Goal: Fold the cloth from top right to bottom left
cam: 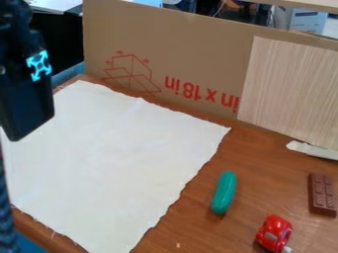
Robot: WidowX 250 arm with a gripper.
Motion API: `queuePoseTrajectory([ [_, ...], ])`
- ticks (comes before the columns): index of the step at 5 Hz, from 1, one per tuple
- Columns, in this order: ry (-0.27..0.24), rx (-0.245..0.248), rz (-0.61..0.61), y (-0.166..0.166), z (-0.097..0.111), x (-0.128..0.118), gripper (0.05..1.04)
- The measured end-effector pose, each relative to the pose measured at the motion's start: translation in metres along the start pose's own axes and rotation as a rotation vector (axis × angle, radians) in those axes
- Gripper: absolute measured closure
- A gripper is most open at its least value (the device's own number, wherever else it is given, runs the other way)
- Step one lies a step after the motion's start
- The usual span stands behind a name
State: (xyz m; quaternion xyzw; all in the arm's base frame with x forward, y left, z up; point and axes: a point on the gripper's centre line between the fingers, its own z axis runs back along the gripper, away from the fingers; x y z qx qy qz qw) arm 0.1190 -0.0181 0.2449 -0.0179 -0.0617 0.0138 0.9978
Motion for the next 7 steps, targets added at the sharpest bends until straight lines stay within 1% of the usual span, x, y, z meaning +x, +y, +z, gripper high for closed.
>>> queuePoseTrajectory([
  [1, -0.002, 0.000, 0.009, 0.000, -0.002, 0.000, 0.083],
  [2, -0.024, 0.001, 0.123, -0.009, -0.023, 0.022, 0.083],
  [3, -0.073, -0.045, 0.186, -0.014, -0.030, 0.041, 0.083],
  [4, -0.085, -0.062, 0.243, -0.016, -0.051, 0.068, 0.083],
  [5, -0.069, -0.057, 0.312, -0.016, -0.079, 0.095, 0.083],
  [6, -0.094, -0.061, 0.363, -0.019, -0.093, 0.128, 0.083],
  [7, -0.107, -0.039, 0.457, -0.013, -0.115, 0.164, 0.083],
])
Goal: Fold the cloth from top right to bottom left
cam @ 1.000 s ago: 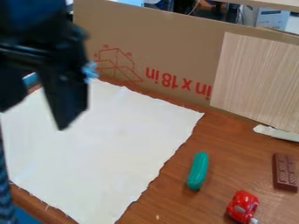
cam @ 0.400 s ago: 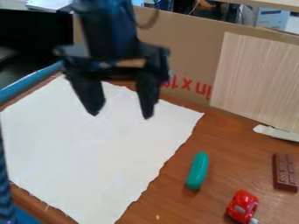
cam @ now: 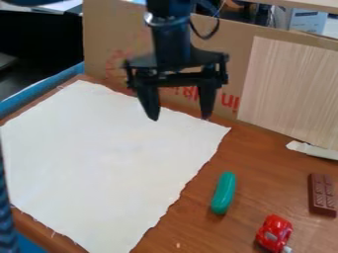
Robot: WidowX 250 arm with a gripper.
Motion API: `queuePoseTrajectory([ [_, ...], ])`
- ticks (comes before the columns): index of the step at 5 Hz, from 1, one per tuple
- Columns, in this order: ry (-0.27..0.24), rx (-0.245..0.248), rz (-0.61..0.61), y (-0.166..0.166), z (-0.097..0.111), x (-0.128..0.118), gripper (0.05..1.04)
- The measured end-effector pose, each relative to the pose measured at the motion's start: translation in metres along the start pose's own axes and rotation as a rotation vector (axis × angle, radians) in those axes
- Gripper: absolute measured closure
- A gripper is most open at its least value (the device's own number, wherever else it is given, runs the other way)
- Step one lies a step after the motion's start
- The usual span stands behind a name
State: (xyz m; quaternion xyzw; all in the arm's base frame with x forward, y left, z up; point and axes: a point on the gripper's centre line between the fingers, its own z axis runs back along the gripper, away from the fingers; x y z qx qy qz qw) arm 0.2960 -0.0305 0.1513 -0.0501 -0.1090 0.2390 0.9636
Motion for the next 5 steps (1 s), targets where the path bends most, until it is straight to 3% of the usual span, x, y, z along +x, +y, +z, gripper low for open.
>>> queuePoseTrajectory([
  [2, -0.056, 0.019, 0.135, -0.011, -0.034, 0.056, 0.083],
  [5, -0.127, 0.054, 0.226, -0.024, -0.086, 0.090, 0.083],
])
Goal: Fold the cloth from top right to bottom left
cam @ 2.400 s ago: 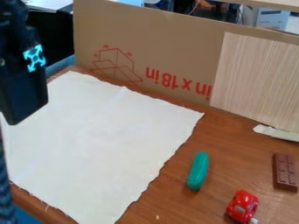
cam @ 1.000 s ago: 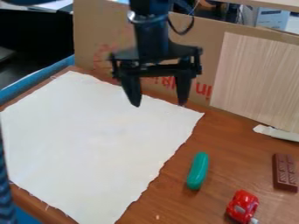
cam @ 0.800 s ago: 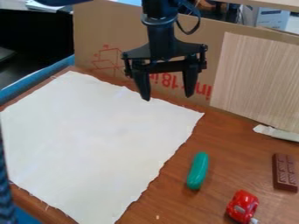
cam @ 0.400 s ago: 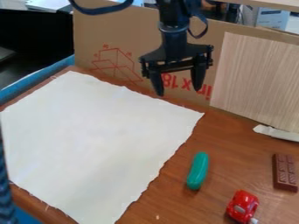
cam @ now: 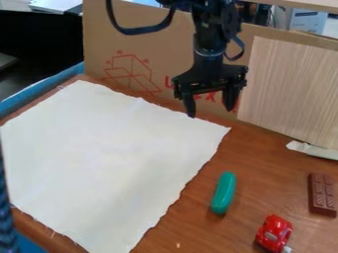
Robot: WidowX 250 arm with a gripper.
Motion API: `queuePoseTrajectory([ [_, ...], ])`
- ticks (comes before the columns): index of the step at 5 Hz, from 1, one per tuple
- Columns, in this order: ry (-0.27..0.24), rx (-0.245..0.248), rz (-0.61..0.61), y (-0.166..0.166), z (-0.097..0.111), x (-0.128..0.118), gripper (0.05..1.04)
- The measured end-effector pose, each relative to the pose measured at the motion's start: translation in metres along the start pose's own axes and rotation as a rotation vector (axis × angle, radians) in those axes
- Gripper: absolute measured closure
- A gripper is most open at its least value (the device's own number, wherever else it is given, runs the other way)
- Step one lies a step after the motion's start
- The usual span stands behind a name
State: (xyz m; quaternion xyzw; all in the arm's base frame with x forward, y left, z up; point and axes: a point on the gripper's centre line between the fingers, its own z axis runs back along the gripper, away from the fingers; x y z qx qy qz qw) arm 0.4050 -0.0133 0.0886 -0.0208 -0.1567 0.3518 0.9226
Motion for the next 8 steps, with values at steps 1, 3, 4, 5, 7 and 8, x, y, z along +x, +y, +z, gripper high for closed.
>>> queuePoseTrajectory([
  [1, -0.011, 0.024, 0.015, -0.005, -0.015, 0.006, 0.083],
  [3, -0.037, 0.059, 0.032, -0.025, -0.038, 0.014, 0.083],
  [4, -0.056, 0.100, 0.033, -0.023, -0.055, 0.019, 0.083],
  [5, -0.065, 0.133, 0.040, -0.018, -0.063, 0.023, 0.083],
  [7, -0.074, 0.190, 0.062, -0.004, -0.078, 0.032, 0.083],
  [8, -0.074, 0.216, 0.073, 0.003, -0.087, 0.033, 0.083],
])
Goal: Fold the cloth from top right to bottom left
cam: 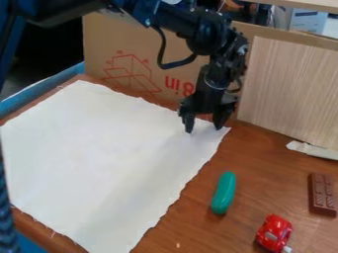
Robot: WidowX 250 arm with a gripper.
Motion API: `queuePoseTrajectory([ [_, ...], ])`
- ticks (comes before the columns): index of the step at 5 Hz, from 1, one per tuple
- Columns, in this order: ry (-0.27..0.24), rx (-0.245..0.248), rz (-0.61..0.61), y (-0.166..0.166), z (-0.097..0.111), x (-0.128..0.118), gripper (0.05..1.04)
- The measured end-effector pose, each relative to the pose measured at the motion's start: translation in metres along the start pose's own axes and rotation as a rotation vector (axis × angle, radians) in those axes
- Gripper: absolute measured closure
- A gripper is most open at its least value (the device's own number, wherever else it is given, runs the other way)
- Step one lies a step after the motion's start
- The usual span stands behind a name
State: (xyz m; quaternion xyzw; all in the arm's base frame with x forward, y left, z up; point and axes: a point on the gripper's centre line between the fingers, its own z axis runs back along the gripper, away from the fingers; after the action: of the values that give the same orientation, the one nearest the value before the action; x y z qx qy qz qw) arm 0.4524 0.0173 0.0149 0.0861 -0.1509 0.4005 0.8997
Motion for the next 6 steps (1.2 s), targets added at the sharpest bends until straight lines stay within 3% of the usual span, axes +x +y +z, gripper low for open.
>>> queuePoseTrajectory([
  [1, -0.002, 0.010, 0.019, 0.001, -0.005, -0.001, 0.126],
  [3, 0.040, 0.012, 0.105, 0.005, -0.010, -0.002, 0.717],
  [4, 0.044, 0.013, 0.115, 0.008, -0.013, -0.003, 0.931],
  [5, 0.051, 0.005, 0.127, 0.009, -0.014, -0.002, 1.024],
  [6, 0.109, -0.012, 0.136, 0.017, -0.012, -0.003, 1.034],
])
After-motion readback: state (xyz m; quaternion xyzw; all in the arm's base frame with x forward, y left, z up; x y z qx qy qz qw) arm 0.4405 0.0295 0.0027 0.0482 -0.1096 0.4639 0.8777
